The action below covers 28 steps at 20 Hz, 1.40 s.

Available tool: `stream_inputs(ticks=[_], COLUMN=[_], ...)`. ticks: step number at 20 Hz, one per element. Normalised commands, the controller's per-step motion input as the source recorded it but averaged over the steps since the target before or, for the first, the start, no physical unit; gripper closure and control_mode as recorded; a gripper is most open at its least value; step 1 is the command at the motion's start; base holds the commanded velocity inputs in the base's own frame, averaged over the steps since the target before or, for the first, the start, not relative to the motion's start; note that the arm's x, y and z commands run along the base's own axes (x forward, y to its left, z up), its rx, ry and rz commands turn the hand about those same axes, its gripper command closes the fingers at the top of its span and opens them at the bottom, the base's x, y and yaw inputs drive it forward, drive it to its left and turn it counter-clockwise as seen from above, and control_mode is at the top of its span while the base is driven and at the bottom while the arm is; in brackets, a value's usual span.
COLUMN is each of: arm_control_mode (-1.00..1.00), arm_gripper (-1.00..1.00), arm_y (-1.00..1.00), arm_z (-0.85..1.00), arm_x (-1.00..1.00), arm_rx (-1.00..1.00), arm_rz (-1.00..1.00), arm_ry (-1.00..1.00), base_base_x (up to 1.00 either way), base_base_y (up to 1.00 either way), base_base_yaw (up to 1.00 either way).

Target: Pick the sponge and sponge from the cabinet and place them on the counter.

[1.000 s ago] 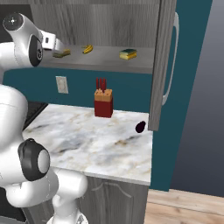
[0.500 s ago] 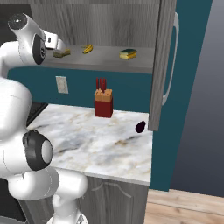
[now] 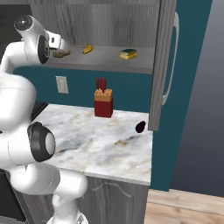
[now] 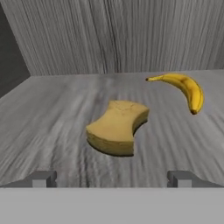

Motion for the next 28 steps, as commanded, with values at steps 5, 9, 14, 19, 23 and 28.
stream_inputs(ticks=[5, 9, 14, 19, 23, 28], arm_control_mode=[-1.00, -1.00, -1.00, -1.00, -1.00, -1.00], arm_gripper=[-1.00, -1.00, -1.00, -1.00, -1.00, -1.00], arm_y=[0.04, 0.04, 0.04, 0.05, 0.06, 0.10], arm_z=[-0.03, -0.04, -0.04, -0.05, -0.05, -0.10], arm_x=[0.29, 0.29, 0.29, 0.26, 0.33, 0.31], arm_rx=[0.00, 0.00, 0.00, 0.00, 0.00, 0.00], arm_rz=[0.00, 0.00, -0.01, -0.02, -0.02, -0.02], arm_ry=[0.01, 0.01, 0.03, 0.05, 0.07, 0.06], base_base_x=[0.00, 0.00, 0.00, 0.00, 0.00, 0.00], base_base_y=[0.00, 0.00, 0.00, 0.00, 0.00, 0.00], base_base_yaw=[0.00, 0.00, 0.00, 0.00, 0.00, 0.00])
